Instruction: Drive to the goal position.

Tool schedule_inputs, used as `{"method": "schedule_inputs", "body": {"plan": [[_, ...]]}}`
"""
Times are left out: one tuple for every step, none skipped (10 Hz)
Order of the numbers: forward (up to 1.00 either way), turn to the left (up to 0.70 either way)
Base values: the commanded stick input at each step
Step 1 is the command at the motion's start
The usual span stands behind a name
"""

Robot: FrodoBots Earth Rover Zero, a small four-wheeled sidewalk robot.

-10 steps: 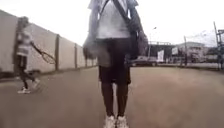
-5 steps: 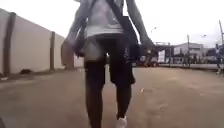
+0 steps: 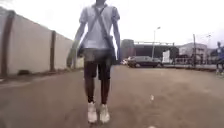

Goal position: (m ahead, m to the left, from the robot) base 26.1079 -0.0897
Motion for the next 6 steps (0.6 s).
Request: {"method": "schedule_inputs", "body": {"plan": [[1.00,0.00],[1.00,0.00],[1.00,0.00],[1.00,0.00],[1.00,0.00],[1.00,0.00]]}}
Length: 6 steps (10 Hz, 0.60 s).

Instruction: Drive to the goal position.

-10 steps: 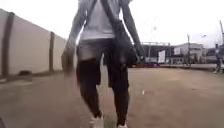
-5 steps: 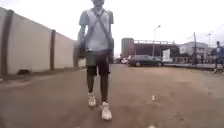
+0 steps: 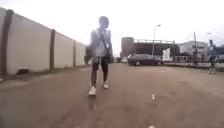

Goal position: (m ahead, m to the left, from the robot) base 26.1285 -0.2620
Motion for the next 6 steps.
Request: {"method": "schedule_inputs", "body": {"plan": [[1.00,0.00],[1.00,0.00],[1.00,0.00],[1.00,0.00],[1.00,0.00],[1.00,0.00]]}}
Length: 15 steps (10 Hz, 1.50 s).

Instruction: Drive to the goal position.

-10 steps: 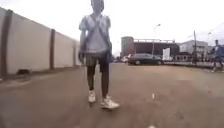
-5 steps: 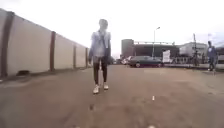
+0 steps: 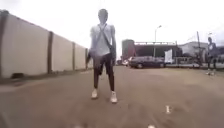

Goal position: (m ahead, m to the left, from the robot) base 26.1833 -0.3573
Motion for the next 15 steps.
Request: {"method": "schedule_inputs", "body": {"plan": [[1.00,0.00],[1.00,0.00],[1.00,0.00],[1.00,0.00],[1.00,0.00],[1.00,0.00],[1.00,0.00],[0.00,0.00],[0.00,0.00],[0.00,0.00],[0.00,0.00],[0.00,0.00],[0.00,0.00],[0.35,0.00],[1.00,0.00]]}}
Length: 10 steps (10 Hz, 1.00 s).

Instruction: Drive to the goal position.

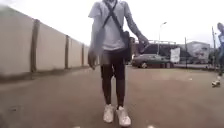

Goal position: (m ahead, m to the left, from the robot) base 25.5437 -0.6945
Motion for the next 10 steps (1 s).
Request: {"method": "schedule_inputs", "body": {"plan": [[1.00,0.00],[1.00,0.00],[0.94,0.00],[0.22,0.00],[0.00,0.00],[0.00,0.00],[0.00,0.00],[0.00,0.00],[0.00,0.00],[0.00,0.00]]}}
